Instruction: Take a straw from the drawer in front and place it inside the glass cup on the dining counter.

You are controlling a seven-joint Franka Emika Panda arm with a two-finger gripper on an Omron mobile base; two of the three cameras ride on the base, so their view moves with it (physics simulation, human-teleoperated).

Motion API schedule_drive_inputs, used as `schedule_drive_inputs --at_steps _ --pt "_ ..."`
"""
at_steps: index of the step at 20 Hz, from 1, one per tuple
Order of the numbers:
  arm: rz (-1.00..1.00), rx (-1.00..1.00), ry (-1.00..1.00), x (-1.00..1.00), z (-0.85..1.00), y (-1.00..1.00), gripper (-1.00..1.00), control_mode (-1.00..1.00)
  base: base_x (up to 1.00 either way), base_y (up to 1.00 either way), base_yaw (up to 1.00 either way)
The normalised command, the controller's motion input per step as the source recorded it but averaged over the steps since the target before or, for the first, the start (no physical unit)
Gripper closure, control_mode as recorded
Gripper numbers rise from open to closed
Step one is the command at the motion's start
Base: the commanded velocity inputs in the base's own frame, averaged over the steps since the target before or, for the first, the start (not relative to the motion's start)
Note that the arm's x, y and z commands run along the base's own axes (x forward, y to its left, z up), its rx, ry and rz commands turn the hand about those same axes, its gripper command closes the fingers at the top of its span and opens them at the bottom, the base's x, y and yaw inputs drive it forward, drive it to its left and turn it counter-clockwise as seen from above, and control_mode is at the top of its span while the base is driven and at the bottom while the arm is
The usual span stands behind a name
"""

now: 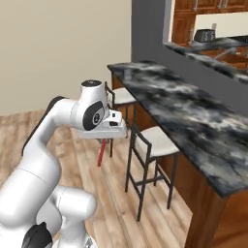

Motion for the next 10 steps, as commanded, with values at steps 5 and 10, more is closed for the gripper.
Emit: schedule_drive_inputs --at_steps 5,10 --pt "0.00 0.00 0.00 0.00 0.00 0.00 1.00 1.00 0.71 1.00 -0.55" --pt "0.00 0.00 0.00 0.00 0.00 0.00 1.00 1.00 0.58 1.00 -0.53"
